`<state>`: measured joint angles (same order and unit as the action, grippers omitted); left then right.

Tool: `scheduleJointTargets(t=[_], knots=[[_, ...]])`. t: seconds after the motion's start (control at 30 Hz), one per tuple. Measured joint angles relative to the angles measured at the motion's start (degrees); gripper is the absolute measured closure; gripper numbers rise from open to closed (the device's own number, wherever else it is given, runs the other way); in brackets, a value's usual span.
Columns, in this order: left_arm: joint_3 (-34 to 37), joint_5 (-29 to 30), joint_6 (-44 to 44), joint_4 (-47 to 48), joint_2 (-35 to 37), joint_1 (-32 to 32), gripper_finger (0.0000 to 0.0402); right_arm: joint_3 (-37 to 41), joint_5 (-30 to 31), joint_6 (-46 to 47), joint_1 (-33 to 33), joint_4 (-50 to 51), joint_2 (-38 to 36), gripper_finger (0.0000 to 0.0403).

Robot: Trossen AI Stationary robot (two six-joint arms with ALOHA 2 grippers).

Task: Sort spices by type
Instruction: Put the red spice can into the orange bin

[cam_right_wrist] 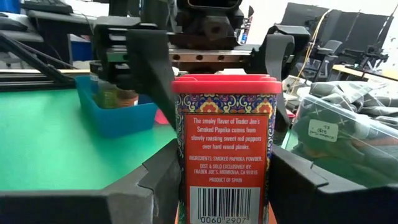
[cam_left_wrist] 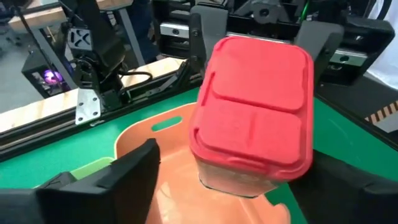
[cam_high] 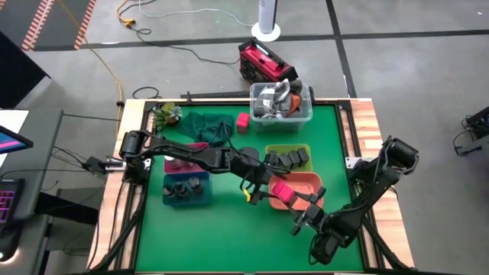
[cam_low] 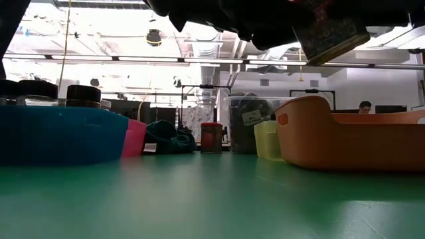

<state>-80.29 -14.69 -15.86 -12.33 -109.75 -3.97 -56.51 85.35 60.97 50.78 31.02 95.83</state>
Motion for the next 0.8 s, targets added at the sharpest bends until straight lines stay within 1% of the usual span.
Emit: scheduleJointTargets(t=[0.2,0.3,0.47,0.57,0.67,0.8], knots=[[0.0,-0.24,-1.45,-0.01,0.0,-0.05,0.0147,0.0,0.06,0.0,0.49,-0.25,0.0,0.0184],[0.0,-1.66,-1.68,-0.01,0.0,-0.04,0.0176,0.0,0.04,0.06,0.49,-0.31,0.0,0.0184],[0.0,-2.14,-1.65,0.19,0.0,-0.04,0.0216,0.0,-1.02,0.46,-0.13,-0.32,0.0,0.017],[0.02,-2.08,-1.55,0.36,0.0,-0.04,0.0222,0.0,-3.54,0.46,-0.85,-0.31,0.0,0.0155],[0.02,-2.08,-1.54,0.81,0.0,-0.04,0.0217,-0.52,-5.71,0.01,-1.57,0.27,0.0,0.0141],[0.02,-2.32,-1.68,2.01,0.0,-0.05,0.0213,-2.9,-7.61,-4.52,-1.81,0.56,-0.16,0.0128]])
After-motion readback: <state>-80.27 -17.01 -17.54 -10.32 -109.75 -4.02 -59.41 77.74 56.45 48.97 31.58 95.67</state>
